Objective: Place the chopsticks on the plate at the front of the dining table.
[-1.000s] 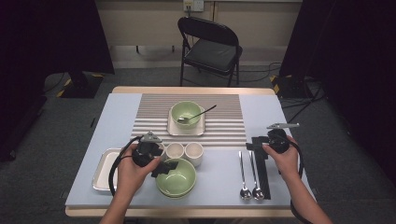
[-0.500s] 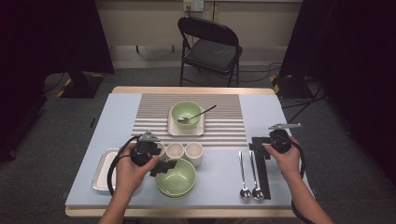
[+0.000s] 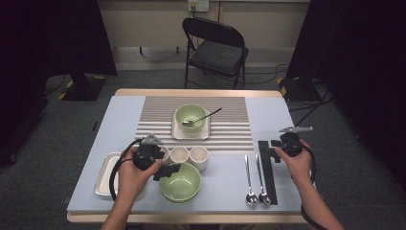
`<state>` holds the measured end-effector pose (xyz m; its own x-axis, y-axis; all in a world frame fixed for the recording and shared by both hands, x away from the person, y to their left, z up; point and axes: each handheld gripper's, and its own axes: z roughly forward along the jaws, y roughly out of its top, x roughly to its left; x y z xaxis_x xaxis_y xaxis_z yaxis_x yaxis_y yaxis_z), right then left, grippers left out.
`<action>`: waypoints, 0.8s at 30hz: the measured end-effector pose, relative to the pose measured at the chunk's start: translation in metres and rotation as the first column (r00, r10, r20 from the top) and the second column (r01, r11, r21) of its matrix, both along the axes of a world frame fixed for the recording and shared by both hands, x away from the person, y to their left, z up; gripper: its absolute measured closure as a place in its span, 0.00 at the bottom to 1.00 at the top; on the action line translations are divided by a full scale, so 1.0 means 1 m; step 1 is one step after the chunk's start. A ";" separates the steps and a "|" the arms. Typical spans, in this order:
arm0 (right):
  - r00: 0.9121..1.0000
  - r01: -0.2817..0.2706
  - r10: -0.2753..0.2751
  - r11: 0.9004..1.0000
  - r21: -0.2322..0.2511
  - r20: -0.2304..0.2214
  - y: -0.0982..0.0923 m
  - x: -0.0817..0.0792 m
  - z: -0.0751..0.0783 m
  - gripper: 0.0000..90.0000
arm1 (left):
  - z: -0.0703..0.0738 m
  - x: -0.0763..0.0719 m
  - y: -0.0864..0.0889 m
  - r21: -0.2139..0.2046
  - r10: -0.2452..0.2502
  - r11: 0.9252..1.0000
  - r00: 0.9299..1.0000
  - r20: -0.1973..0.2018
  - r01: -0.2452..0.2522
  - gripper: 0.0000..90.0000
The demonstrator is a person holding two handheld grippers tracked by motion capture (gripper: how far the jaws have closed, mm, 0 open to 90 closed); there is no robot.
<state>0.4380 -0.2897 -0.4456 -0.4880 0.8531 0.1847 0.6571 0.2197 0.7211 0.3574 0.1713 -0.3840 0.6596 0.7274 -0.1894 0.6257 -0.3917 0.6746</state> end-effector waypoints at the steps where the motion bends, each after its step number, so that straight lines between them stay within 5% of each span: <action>1: 1.000 0.003 -0.003 1.000 -0.015 -0.001 0.000 0.000 0.000 0.30 | -0.001 0.000 0.000 -0.009 0.000 1.000 1.000 0.002 0.000 0.22; 12: 1.000 0.005 -0.005 0.999 -0.041 -0.010 -0.001 0.002 -0.001 0.26 | -0.002 0.001 0.002 -0.015 0.007 1.000 1.000 -0.003 -0.007 0.22; 24: 0.999 0.052 -0.052 0.998 -0.046 0.011 -0.012 -0.001 0.000 0.46 | -0.002 0.001 0.003 -0.006 0.006 1.000 1.000 -0.005 -0.006 0.22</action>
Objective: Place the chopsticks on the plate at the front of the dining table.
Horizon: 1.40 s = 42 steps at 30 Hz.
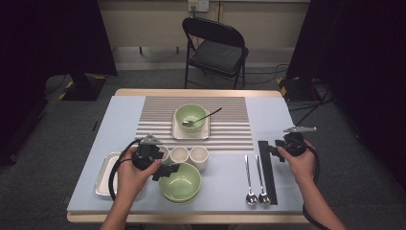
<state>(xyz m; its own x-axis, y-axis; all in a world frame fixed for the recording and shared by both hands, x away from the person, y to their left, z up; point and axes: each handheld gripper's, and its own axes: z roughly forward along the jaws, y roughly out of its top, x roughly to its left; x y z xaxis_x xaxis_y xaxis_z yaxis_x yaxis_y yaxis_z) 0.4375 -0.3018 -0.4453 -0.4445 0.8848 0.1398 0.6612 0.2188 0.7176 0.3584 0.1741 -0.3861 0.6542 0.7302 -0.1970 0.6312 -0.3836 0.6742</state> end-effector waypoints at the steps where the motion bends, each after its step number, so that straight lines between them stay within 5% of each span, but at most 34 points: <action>1: 1.000 0.008 -0.008 1.000 -0.001 -0.001 -0.001 0.000 0.000 0.48 | 0.000 -0.001 0.000 -0.009 0.006 1.000 1.000 0.004 -0.006 0.22; 8: 0.999 0.044 -0.044 0.999 0.004 -0.016 -0.005 0.002 -0.005 0.57 | 0.001 -0.003 0.005 0.002 0.014 1.000 1.000 0.005 -0.014 0.22; 21: 0.997 0.051 -0.055 0.996 -0.070 -0.049 0.000 0.004 -0.010 0.63 | -0.002 -0.003 0.006 -0.001 0.018 1.000 1.000 -0.002 -0.018 0.22; 42: 0.996 0.052 -0.056 0.997 -0.063 -0.069 -0.002 0.005 -0.016 0.66 | -0.001 -0.003 0.005 -0.002 0.018 1.000 1.000 0.004 -0.018 0.22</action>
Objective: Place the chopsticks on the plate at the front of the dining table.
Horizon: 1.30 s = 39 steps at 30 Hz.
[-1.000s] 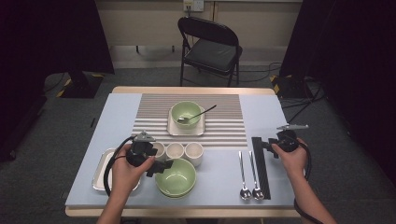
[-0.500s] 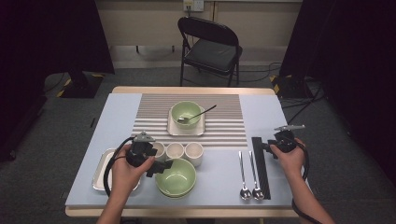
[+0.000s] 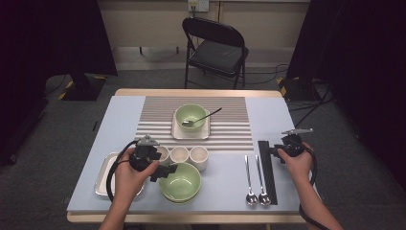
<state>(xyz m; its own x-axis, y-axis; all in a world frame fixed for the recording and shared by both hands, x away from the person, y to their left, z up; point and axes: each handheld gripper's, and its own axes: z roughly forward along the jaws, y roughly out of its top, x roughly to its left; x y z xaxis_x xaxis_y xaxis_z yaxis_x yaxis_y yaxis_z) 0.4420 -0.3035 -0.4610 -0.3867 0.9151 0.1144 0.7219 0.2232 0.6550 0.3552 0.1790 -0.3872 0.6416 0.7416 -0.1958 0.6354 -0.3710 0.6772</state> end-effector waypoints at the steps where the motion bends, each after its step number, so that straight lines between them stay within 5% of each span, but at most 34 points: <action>1: 1.000 0.006 -0.006 1.000 0.003 -0.003 0.000 0.000 0.000 0.66 | 0.000 0.000 0.000 0.001 0.001 1.000 1.000 0.001 -0.001 0.22; 13: 0.999 -0.031 0.032 0.994 -0.105 0.010 0.007 -0.002 0.000 0.66 | 0.002 0.000 0.000 0.006 0.002 1.000 1.000 0.001 -0.002 0.22; 16: 1.000 -0.012 0.014 0.993 -0.121 0.016 0.008 -0.002 0.000 0.60 | 0.001 0.001 0.000 0.011 -0.007 1.000 1.000 0.006 0.007 0.22; 21: 0.999 -0.008 0.012 0.995 -0.099 0.032 0.005 -0.004 -0.002 0.61 | 0.001 0.000 -0.001 0.009 -0.006 1.000 1.000 0.006 0.006 0.22; 27: 0.999 0.027 -0.023 0.996 -0.082 0.048 -0.004 -0.007 -0.003 0.81 | 0.001 0.000 -0.003 0.007 -0.009 1.000 1.000 0.008 0.009 0.22; 39: 0.996 0.078 -0.074 0.992 -0.103 0.042 0.001 -0.007 -0.002 0.87 | 0.000 -0.001 -0.004 0.020 -0.005 1.000 1.000 0.004 0.005 0.22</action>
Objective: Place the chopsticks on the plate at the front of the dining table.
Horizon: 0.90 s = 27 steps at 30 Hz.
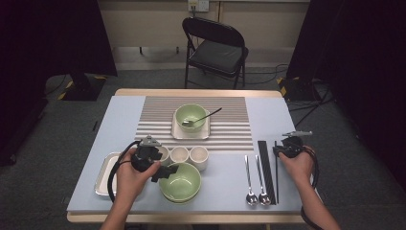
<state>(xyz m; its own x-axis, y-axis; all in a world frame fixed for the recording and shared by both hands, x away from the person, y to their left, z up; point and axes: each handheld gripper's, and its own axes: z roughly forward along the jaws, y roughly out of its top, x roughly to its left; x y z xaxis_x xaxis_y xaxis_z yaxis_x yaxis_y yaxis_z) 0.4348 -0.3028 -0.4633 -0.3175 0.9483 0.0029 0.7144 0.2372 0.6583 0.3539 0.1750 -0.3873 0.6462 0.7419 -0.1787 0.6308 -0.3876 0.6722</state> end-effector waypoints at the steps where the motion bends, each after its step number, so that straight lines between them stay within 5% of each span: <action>1: 1.000 0.007 -0.007 1.000 0.001 0.001 0.000 0.000 0.000 0.87 | 0.000 0.000 0.000 0.000 0.001 1.000 1.000 -0.002 -0.001 0.22; 14: 0.998 0.044 -0.045 0.999 -0.008 -0.049 0.002 0.005 0.004 0.92 | -0.001 -0.004 0.001 0.006 0.010 1.000 1.000 0.003 -0.010 0.22; 18: 0.999 0.018 -0.020 0.999 -0.049 -0.041 0.005 0.004 0.005 0.92 | -0.001 -0.003 0.001 0.004 0.010 1.000 1.000 -0.002 -0.010 0.22; 27: 1.000 0.013 -0.013 1.000 -0.016 -0.025 -0.003 -0.003 0.003 0.89 | -0.003 0.000 0.001 0.005 0.003 1.000 1.000 0.001 -0.003 0.22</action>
